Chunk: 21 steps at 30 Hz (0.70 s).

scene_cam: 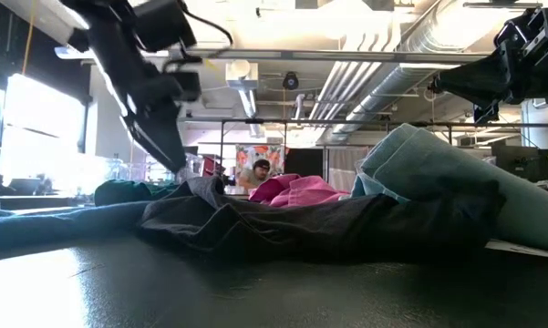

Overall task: Sort towels by color in basket
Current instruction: Put the blue kitchen towel into the left transparent bin

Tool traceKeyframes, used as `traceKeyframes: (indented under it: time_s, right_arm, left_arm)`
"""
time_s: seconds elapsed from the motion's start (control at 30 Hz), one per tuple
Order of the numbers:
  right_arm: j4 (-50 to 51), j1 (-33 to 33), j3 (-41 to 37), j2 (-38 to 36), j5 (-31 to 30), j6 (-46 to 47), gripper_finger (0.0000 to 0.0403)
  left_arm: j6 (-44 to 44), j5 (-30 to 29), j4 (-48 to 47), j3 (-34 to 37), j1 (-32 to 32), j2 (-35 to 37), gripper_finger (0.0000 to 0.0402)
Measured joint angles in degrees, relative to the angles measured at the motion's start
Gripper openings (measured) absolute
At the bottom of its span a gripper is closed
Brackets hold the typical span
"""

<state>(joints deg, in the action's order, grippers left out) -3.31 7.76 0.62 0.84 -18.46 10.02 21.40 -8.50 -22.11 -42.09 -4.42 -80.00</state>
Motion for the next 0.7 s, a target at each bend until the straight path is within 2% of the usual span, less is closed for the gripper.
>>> traceKeyframes:
  time_s: [0.27,0.43,0.53,0.7]
  right_arm:
    - [0.02,0.0,0.0,-0.04,0.0,0.0,0.0059]
    - [0.0,-0.02,0.0,-0.04,0.0,0.0,0.0059]
    - [0.02,-0.02,0.0,-0.04,0.0,0.0,0.0059]
    - [0.0,-0.01,0.0,-0.04,0.0,0.0,0.0059]
  left_arm:
    - [1.06,-2.17,9.17,0.0,-0.45,-10.79,0.0256]
    - [5.17,-3.7,12.15,-0.27,-0.44,-15.16,0.024]
    - [5.68,-6.26,12.33,-0.35,0.2,-16.88,0.021]
    - [4.71,-8.48,12.73,-0.27,1.07,-17.78,0.0127]
